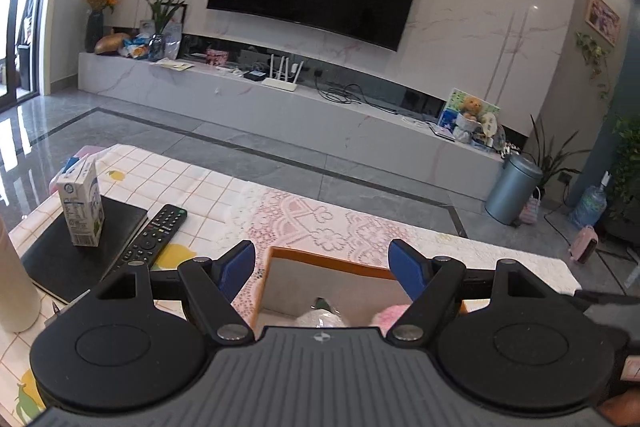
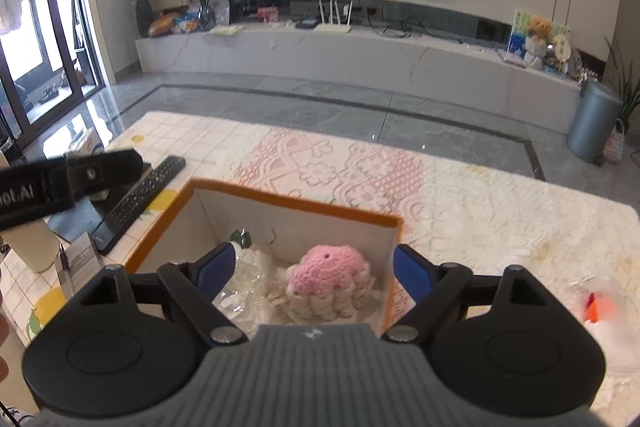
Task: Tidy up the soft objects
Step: 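Move both open grippers away from the box back over the table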
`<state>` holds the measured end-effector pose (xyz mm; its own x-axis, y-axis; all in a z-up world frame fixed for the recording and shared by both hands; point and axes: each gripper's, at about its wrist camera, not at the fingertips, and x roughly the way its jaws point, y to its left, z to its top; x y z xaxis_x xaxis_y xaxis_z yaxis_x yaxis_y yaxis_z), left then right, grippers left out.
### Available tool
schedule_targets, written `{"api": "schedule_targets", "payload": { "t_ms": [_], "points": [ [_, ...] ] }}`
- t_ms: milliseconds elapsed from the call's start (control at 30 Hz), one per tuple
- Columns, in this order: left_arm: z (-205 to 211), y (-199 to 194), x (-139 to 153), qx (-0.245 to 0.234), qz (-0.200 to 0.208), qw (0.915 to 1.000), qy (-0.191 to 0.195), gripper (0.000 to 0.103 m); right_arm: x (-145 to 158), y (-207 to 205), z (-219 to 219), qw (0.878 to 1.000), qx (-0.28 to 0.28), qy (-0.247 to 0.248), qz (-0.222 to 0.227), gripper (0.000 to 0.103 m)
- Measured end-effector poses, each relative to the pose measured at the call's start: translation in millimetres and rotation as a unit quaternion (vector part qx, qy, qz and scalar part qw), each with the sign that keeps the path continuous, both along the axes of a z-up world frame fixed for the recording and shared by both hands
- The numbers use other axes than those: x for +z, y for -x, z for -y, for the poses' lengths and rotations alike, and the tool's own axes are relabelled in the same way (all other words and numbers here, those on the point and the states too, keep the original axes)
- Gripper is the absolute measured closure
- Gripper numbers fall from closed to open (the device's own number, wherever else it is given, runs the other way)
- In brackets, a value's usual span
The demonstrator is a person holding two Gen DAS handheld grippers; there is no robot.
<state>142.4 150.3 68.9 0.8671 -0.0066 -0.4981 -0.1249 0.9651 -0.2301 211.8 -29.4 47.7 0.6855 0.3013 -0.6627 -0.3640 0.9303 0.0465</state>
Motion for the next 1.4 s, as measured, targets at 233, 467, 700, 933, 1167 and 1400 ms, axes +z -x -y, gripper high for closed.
{"api": "schedule_targets", "payload": {
  "t_ms": [233,467,700,933,1167,1400],
  "points": [
    [22,11,12,-0.024,0.005,0.9980,0.059,0.014,30,21,44,0.999,-0.016,-0.023,0.028,0.018],
    [56,26,16,-0.082,0.009,0.9950,0.057,0.014,54,43,101,0.996,-0.053,-0.010,0.070,0.017],
    [87,35,13,-0.100,0.014,0.9944,0.031,0.014,66,57,164,0.991,-0.094,-0.011,0.099,0.017],
    [119,28,-8,-0.112,-0.005,0.9925,0.049,0.014,70,52,226,0.988,-0.111,-0.032,0.098,0.014],
    [177,30,-31,-0.172,-0.009,0.9822,-0.075,0.014,37,40,279,0.979,-0.172,-0.062,0.084,0.012],
    [207,42,-46,-0.204,-0.019,0.9751,-0.085,0.014,-34,6,312,0.979,-0.184,-0.083,0.005,0.012]
  ]
}}
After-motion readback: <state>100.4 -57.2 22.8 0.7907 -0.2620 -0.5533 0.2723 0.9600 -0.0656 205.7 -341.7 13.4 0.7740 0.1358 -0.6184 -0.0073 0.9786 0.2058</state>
